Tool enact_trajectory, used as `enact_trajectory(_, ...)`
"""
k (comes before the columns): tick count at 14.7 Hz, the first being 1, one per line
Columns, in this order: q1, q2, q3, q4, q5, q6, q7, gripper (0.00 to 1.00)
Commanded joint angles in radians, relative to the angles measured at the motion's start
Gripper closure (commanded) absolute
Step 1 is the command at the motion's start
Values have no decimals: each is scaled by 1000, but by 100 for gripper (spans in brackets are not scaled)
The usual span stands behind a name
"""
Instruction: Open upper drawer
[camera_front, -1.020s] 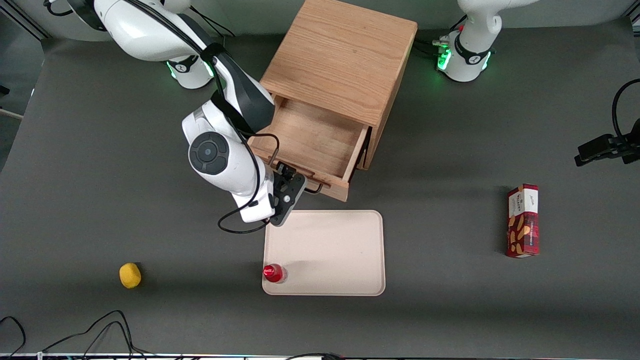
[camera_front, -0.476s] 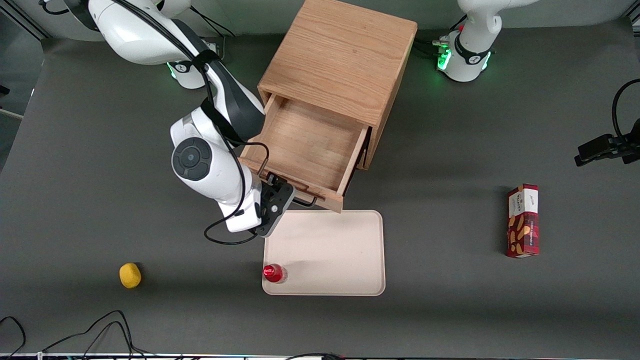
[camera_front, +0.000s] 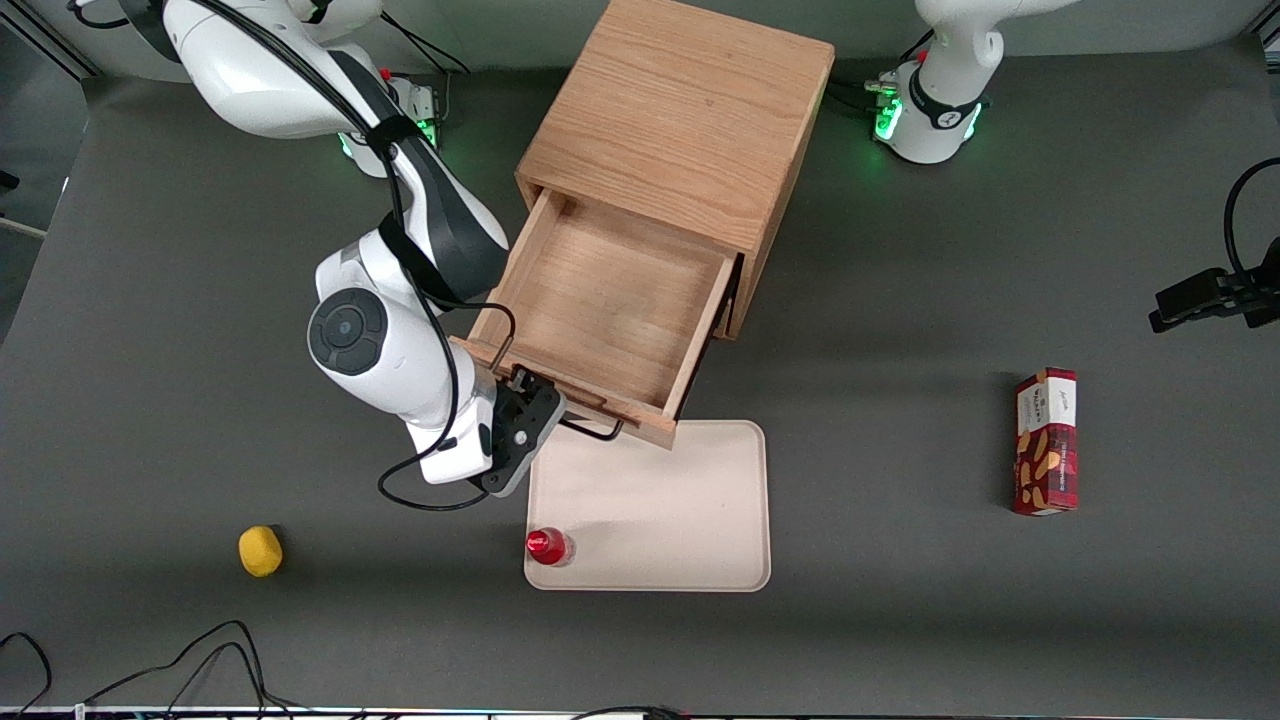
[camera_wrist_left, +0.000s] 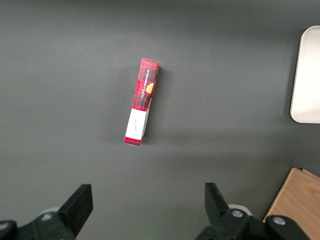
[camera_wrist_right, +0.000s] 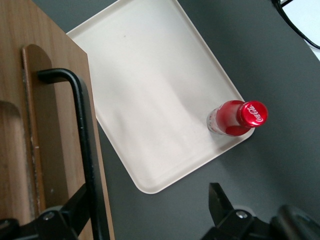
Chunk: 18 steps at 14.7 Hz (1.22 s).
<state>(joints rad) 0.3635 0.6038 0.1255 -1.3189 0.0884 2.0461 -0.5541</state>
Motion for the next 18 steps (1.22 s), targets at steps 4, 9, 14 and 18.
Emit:
enact_trajectory(4,-11,25,-3,36,-4,35,-20,0)
enact_trajectory(9,-9,13,-3,35,-3,26,-13,0)
enact_trajectory(14,-6,-50,-3,38,-3,-58,-12,0)
enact_trajectory(18,-21,-169,-20,7,4,-64,6,0)
